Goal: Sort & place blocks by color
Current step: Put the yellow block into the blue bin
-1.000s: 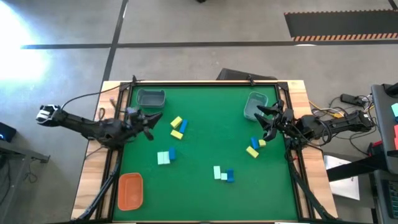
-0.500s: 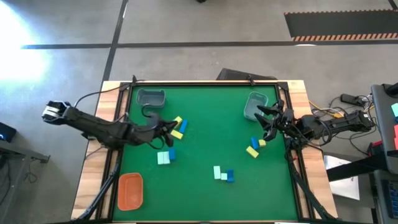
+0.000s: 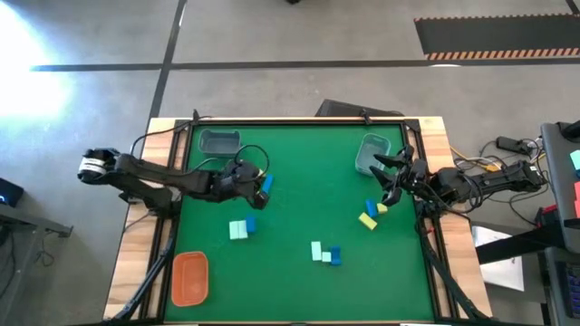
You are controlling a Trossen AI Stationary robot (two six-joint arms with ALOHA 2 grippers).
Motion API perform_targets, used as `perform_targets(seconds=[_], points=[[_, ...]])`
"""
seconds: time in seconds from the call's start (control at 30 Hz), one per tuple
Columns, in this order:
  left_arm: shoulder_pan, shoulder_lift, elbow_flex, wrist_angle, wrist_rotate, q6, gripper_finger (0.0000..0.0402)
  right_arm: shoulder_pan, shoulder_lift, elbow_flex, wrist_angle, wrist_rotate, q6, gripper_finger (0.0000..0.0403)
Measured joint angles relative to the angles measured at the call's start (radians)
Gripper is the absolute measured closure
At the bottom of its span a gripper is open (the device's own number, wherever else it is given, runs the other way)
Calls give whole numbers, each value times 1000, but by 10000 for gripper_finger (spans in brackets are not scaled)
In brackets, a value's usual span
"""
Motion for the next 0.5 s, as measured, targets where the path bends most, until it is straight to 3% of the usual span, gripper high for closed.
perform_targets(seconds=[0.13,0.5], points=[[43,33,-4,-13,58,5,401,0,0,0,0,0,0,223],[87,77,-6,-104,64,60,394,0,0,0,0,0,0,223]])
